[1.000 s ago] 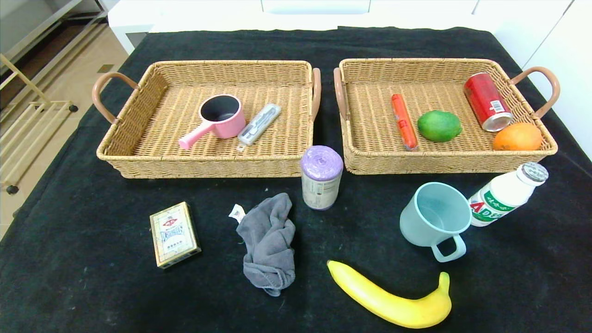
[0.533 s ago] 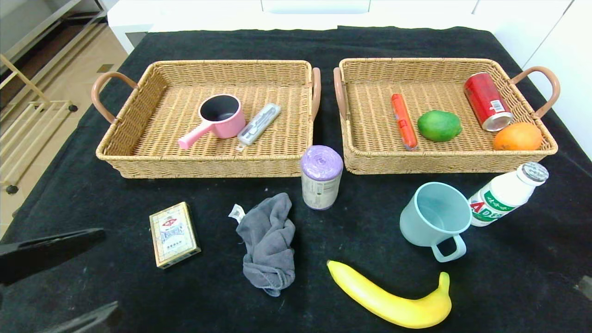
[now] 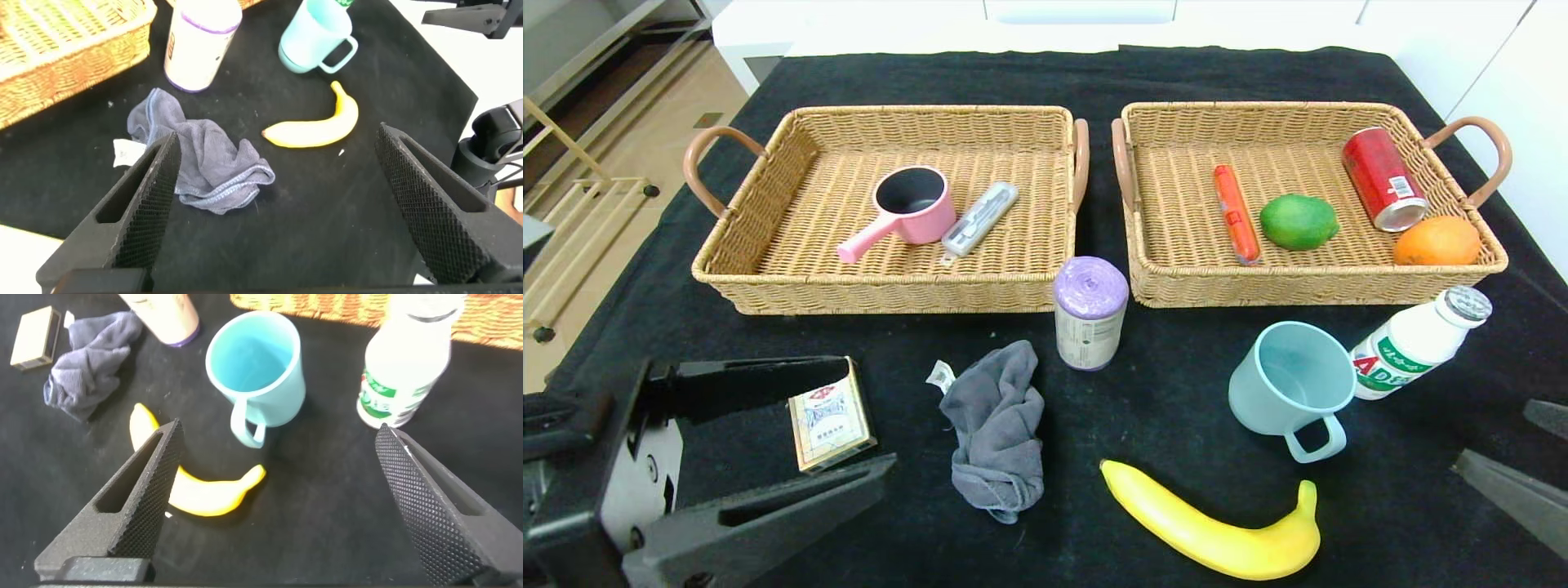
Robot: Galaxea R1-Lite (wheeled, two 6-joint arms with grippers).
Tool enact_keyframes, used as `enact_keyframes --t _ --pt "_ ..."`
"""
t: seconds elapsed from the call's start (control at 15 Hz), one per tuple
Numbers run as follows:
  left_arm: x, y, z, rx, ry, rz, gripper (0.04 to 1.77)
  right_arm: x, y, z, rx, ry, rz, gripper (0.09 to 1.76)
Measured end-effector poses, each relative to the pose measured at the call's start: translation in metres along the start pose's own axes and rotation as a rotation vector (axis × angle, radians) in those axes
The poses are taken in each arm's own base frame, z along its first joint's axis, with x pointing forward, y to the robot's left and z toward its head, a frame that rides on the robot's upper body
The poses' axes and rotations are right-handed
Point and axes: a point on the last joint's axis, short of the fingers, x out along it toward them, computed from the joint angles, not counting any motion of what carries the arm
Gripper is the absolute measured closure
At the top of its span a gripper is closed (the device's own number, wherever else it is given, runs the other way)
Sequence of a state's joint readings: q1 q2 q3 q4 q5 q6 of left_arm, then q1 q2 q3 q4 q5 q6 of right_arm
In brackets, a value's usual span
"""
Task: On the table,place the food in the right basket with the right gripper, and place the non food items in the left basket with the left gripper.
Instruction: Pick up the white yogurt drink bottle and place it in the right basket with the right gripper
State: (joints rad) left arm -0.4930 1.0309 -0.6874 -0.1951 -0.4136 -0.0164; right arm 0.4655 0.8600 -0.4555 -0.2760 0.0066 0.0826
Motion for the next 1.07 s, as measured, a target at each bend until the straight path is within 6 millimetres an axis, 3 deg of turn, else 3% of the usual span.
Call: enact_keyframes --t 0.53,1.07 --pt "0.0008 0.0005 -0.0019 -0.003 0.007 0.002 0.09 0.0008 0.0000 0.0005 0.006 0.002 -0.003 0.14" --pt "-0.0029 -0.0010 -0.0016 0.003 -0.003 0.007 0.09 -0.0004 -0.0072 -0.0022 0.028 -0.011 -0.245 0.14"
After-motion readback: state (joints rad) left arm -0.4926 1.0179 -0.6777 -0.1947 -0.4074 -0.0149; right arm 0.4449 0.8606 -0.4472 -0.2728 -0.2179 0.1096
